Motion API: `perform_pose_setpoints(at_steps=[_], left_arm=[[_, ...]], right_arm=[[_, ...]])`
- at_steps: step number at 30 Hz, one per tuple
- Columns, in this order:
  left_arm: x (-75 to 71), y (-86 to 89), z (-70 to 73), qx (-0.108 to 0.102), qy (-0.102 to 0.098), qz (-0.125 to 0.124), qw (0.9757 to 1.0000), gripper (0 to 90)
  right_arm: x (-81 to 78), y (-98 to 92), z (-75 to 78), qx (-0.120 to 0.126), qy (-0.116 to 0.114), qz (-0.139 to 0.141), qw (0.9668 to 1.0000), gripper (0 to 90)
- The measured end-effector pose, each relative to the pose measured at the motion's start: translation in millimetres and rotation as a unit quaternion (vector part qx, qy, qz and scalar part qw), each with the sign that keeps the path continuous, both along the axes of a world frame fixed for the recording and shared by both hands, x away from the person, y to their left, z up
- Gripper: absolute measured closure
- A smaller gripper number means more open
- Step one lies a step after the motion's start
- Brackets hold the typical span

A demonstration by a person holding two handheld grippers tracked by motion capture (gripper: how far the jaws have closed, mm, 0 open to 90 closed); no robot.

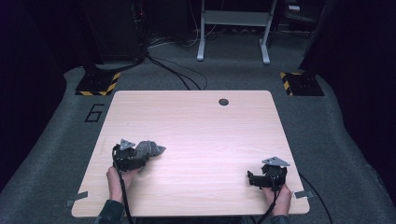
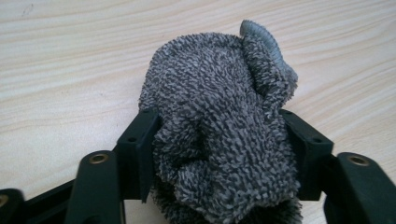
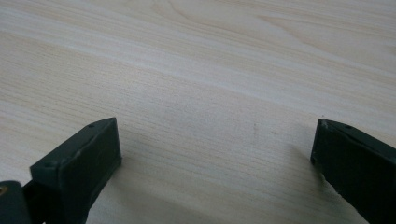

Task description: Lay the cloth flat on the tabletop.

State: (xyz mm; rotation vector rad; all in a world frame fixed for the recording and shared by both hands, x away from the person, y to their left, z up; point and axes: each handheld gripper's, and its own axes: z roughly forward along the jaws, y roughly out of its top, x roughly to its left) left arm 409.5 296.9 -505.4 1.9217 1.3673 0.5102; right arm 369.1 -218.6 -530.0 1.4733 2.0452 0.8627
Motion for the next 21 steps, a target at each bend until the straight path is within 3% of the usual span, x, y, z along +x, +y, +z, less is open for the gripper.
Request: perform_pose_setpoints(at_steps=[5,9,21], left_arm=[[-0.5,1.4,-0.5,0.007,-0.006,0.009,0.9999,49.7],[-2.0,3.9,-0.2,-0.001,-0.016,0.009,0.9998,56.5],[-11.8,3.1,12.2,-0.001,-0.039,0.005,0.9992,59.7]], right_arm=[[-0.1,0.4,0.0,0.002,0.002,-0.002,1.0000,1.0],[0.0,0.3,0.0,0.002,0.002,-0.002,1.0000,1.1],[0.5,-0.4,0.0,0.002,0.002,0.003,1.0000,1.8]])
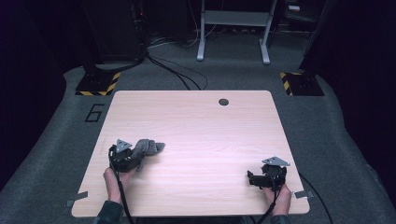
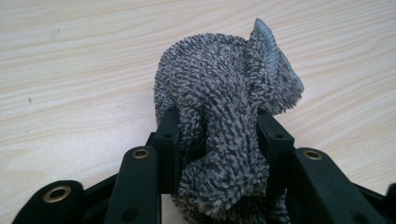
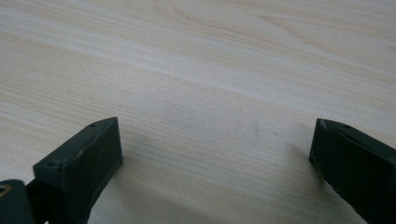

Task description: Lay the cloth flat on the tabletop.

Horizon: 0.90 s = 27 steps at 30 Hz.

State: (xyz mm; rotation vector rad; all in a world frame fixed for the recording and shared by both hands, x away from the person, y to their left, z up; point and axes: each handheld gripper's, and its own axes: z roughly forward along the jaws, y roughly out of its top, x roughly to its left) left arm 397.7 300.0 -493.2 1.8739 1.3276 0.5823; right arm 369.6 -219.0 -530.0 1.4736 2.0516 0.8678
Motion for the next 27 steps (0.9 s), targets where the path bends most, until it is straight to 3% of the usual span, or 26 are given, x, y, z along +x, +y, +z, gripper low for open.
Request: perform_pose_setpoints(at_steps=[10,13,21,27], left_arm=[[-7.6,-5.4,24.3,-0.009,-0.027,-0.019,0.9994,59.4],[-10.4,-13.0,36.1,-0.009,-0.039,-0.036,0.9985,59.3],[-14.0,-38.8,51.8,-0.001,-0.063,-0.075,0.9952,59.1],[-15.0,-58.6,56.2,0.004,-0.068,-0.104,0.9923,58.7]], right_arm=[[-0.3,0.4,0.1,0.000,0.000,-0.003,1.0000,1.9],[-0.3,0.4,0.1,0.000,0.000,-0.003,1.0000,1.9],[-0.5,0.8,0.3,0.000,-0.002,-0.004,1.0000,2.5],[-0.4,0.7,0.2,0.002,-0.003,-0.004,1.0000,2.8]])
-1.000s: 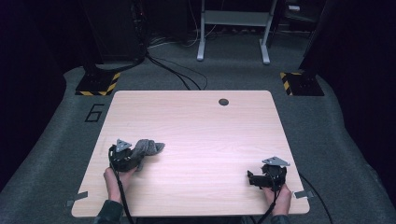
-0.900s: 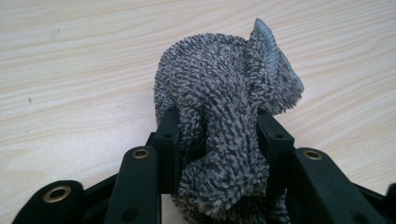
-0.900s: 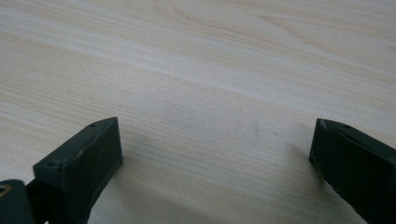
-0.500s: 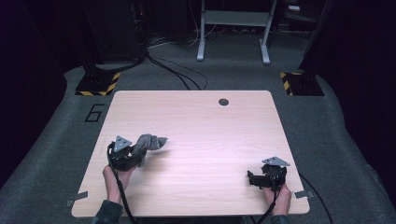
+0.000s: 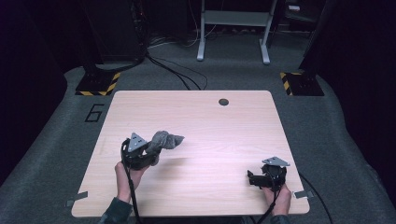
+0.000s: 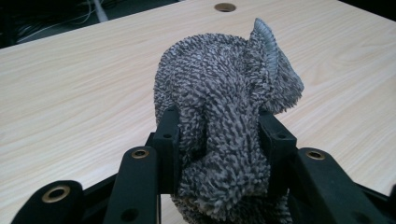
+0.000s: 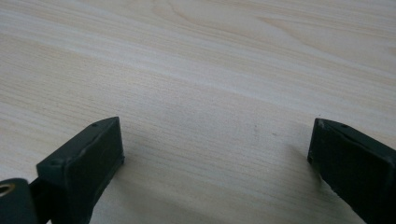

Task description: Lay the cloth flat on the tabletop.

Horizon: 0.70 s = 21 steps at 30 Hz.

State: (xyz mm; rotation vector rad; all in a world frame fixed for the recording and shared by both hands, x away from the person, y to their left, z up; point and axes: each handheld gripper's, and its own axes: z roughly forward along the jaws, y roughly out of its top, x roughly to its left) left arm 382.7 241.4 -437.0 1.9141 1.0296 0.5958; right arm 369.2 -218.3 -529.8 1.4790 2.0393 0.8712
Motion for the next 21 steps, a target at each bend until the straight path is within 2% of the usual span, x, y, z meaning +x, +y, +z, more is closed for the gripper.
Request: perform_pose_setpoints(at_steps=[9,14,21], left_arm=[[-1.2,-35.5,-3.8,0.000,0.004,-0.049,0.9988,57.6],[-0.8,-51.4,-8.1,-0.001,0.004,-0.061,0.9981,57.2],[0.8,-72.1,-18.9,-0.002,0.019,-0.083,0.9964,56.9]], right_arm=[[0.1,0.0,0.0,0.003,0.001,-0.003,1.0000,2.8],[-0.1,-0.3,0.0,0.001,0.001,-0.001,1.0000,3.0],[-0.1,-0.1,0.0,0.000,0.000,-0.001,1.0000,3.1]])
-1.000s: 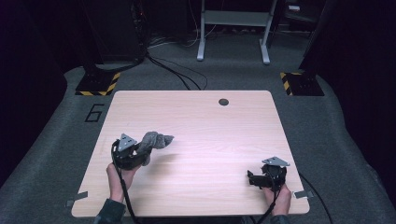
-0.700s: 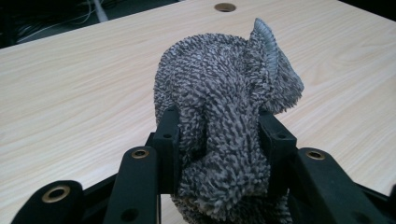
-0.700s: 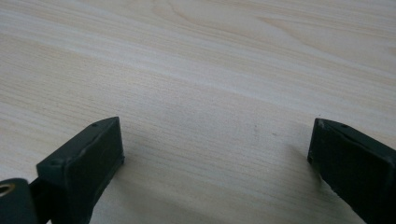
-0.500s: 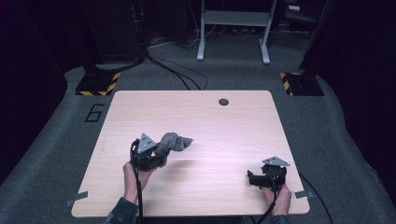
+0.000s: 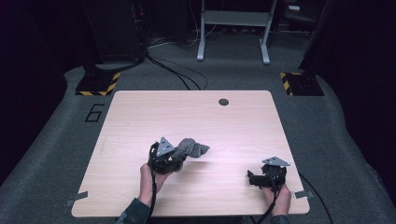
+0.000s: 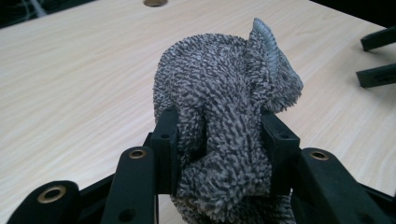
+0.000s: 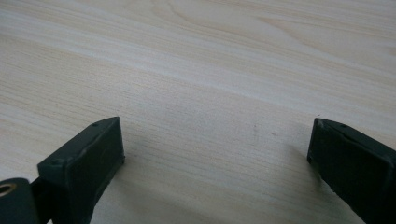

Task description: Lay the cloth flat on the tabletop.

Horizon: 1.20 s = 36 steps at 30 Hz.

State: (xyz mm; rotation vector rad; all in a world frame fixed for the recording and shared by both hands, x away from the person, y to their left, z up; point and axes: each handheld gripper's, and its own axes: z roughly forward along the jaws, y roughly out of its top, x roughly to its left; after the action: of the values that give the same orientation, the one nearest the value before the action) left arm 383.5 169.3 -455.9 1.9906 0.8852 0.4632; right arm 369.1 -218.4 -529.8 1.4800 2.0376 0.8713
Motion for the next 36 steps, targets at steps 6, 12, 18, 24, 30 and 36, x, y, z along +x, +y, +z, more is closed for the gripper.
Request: perform_pose_setpoints(at_steps=[6,12,18,24,30,36], left_arm=[[3.6,-20.6,-16.6,0.000,0.025,-0.024,0.9994,56.1],[6.9,-26.6,-29.9,0.015,0.056,-0.026,0.9980,43.7],[0.2,-22.6,-16.5,0.009,0.039,-0.014,0.9991,27.5],[-5.0,-24.0,1.0,0.014,0.018,-0.021,0.9995,24.4],[1.5,-40.7,4.5,0.039,0.029,-0.033,0.9983,24.5],[10.3,-53.0,-0.3,0.059,0.033,-0.034,0.9972,28.1]], right_arm=[[-0.1,0.2,0.1,-0.001,0.000,0.000,1.0000,3.3],[-0.1,0.1,0.1,-0.002,-0.001,0.001,1.0000,3.5],[-0.2,0.1,0.1,-0.002,-0.001,0.002,1.0000,3.7],[-0.2,0.0,0.1,-0.002,-0.001,0.002,1.0000,3.7],[-0.2,0.1,0.1,-0.002,-0.001,0.002,1.0000,3.7],[-0.2,0.1,0.1,-0.002,-0.001,0.002,1.0000,3.7]])
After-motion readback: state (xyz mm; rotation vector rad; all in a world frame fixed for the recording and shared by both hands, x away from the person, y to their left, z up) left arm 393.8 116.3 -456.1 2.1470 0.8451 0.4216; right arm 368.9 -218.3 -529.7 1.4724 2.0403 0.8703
